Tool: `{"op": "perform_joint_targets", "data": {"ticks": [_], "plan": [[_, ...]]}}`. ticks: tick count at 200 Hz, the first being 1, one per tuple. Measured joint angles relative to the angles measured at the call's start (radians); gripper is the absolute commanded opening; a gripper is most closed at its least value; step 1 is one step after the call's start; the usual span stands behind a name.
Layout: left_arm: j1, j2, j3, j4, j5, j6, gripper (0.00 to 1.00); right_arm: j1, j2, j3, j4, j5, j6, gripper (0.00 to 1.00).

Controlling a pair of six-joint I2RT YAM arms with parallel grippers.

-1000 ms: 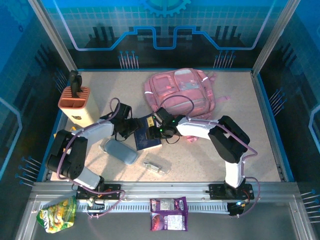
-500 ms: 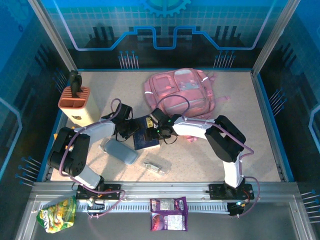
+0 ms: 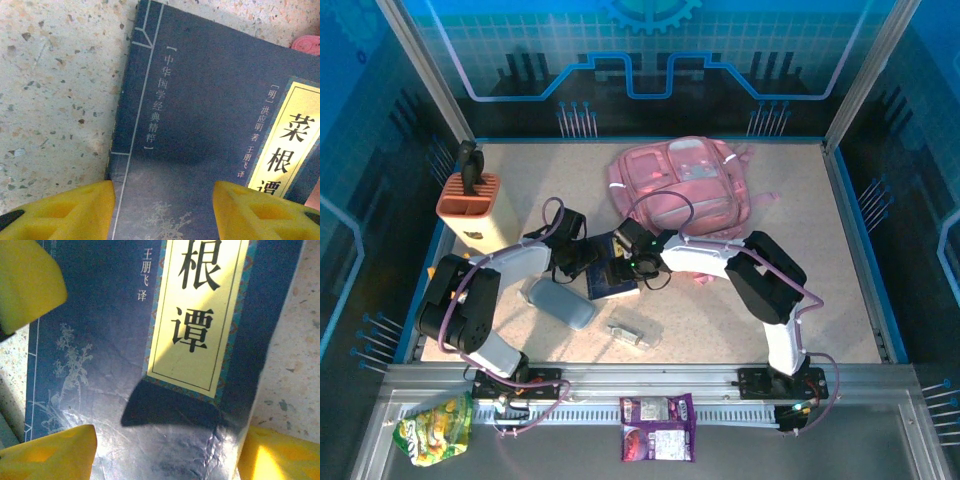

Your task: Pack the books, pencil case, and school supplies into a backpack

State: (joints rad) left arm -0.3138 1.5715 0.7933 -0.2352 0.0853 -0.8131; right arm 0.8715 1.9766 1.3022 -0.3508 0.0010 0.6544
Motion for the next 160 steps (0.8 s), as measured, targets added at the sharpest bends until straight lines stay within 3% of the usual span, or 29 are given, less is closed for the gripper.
{"op": "perform_joint_targets", "data": {"ticks": [49,160], "plan": [[0.000,-0.001,-0.005,0.014,-0.010,0.000,0.56,-0.008,-0.053,0.001,-0.008,-0.031,0.000,0.68],[0.000,-0.001,-0.005,0.016,-0.013,0.000,0.55,-0.042,-0.109,0.000,0.030,-0.115,0.030,0.43]]}}
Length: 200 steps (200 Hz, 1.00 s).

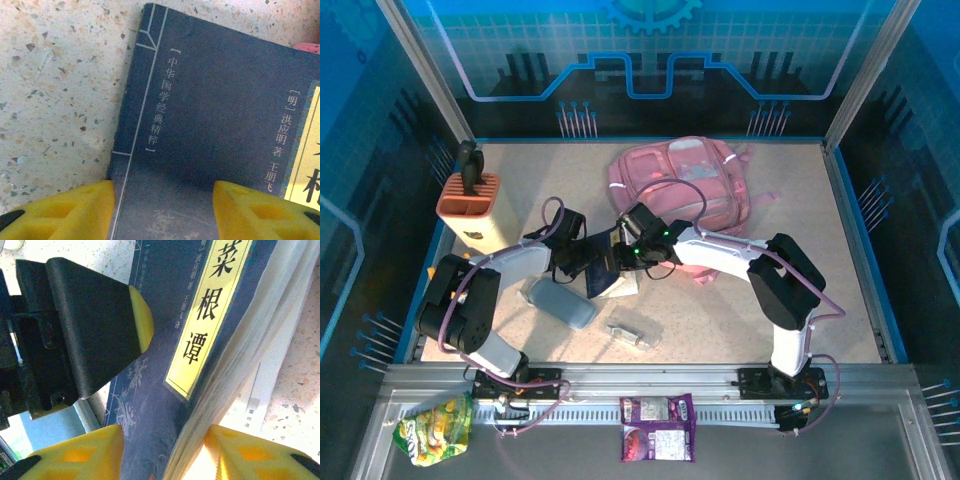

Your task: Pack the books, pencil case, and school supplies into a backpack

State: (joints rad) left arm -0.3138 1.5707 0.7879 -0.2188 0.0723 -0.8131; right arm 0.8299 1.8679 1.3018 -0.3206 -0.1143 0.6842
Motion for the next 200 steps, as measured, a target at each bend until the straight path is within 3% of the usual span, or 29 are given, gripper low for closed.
{"op": "perform_joint_targets", "data": {"ticks": [71,132,200], "plan": [[0.000,-0.003,0.000,0.000,0.000,0.000,0.56,-0.019,-0.009,-0.018,0.027,-0.047,0.032,0.25],[0.011,-0.039,0.010,-0.056,-0.020,0.010,0.63,-0.020,-0.028,-0.029,0.053,-0.074,0.050,0.10],[0.120,-0.325,0.077,-0.158,-0.016,0.054,0.79,-0.052,-0.230,-0.094,0.113,-0.134,0.063,0.05]]}}
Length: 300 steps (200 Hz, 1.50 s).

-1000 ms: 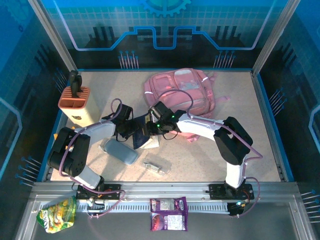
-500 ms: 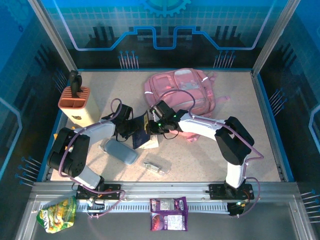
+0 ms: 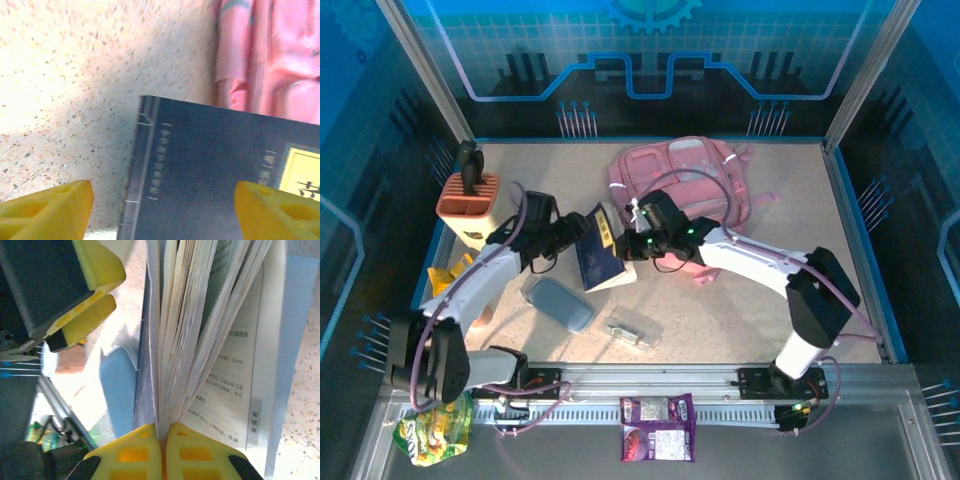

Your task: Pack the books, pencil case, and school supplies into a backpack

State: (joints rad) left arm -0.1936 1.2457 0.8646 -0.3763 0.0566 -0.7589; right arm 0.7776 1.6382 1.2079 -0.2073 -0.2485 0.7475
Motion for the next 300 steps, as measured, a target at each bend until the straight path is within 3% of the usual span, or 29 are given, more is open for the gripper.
{"op": "perform_joint_targets", "data": {"ticks": [38,68,135,160,181,193,219,265,300], "plan": [[0.027,-0.135,0.002,-0.022,0.074,-0.015,0.83,-0.072,-0.137,-0.036,0.038,-0.050,0.020,0.04],[0.028,-0.227,-0.047,0.067,0.190,-0.066,0.83,-0.133,-0.209,-0.078,0.083,-0.116,0.050,0.04],[-0.063,-0.215,-0.111,0.279,0.362,-0.161,0.69,-0.184,-0.282,-0.143,0.163,-0.214,0.119,0.04],[-0.111,-0.185,-0.114,0.362,0.395,-0.187,0.54,-0.185,-0.283,-0.164,0.193,-0.235,0.143,0.04],[-0.125,-0.175,-0.114,0.372,0.406,-0.186,0.42,-0.195,-0.283,-0.179,0.213,-0.247,0.154,0.11],[-0.127,-0.176,-0.114,0.383,0.407,-0.192,0.30,-0.201,-0.283,-0.193,0.229,-0.251,0.161,0.13],[-0.137,-0.181,-0.114,0.408,0.408,-0.198,0.12,-0.217,-0.289,-0.225,0.238,-0.255,0.174,0.23],[-0.163,-0.183,-0.105,0.435,0.408,-0.212,0.01,-0.252,-0.352,-0.276,0.238,-0.267,0.173,0.79],[-0.218,-0.183,-0.080,0.492,0.402,-0.238,0.01,-0.285,-0.397,-0.301,0.232,-0.296,0.193,0.90]]}}
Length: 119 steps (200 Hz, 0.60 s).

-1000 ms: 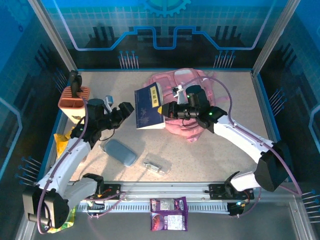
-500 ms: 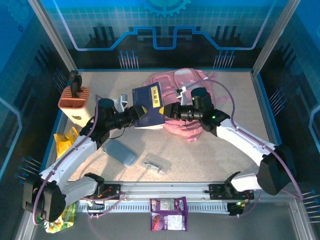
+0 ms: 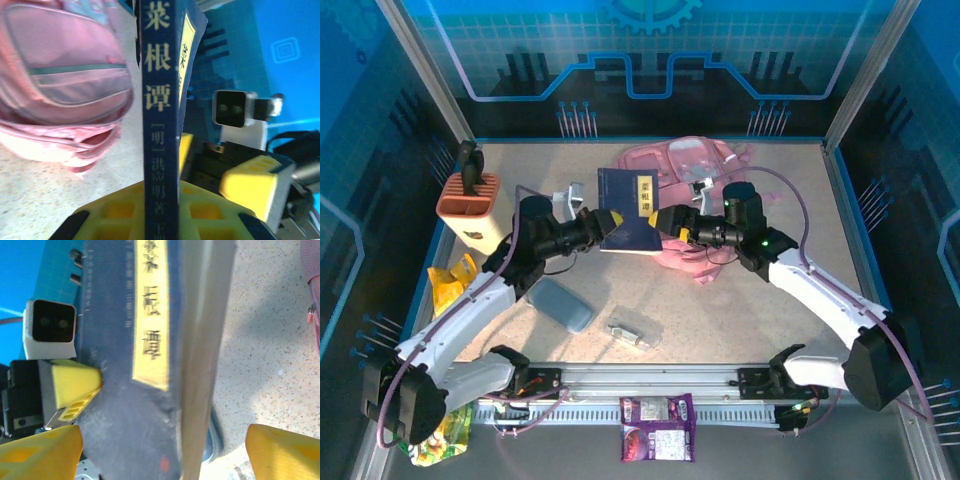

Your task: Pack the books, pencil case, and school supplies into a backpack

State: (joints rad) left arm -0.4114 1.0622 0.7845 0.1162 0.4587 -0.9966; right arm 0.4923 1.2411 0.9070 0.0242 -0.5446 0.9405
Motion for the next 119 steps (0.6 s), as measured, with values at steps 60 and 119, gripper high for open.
{"op": "perform_joint_targets", "data": {"ticks": [60,119], "plan": [[-0.083,0.041,0.028,0.144,-0.041,-0.026,0.00,-0.016,0.001,-0.073,0.195,-0.134,0.145,0.80],[-0.089,0.053,0.039,0.077,-0.095,0.025,0.00,-0.043,-0.043,-0.099,0.298,-0.181,0.246,0.43]]}}
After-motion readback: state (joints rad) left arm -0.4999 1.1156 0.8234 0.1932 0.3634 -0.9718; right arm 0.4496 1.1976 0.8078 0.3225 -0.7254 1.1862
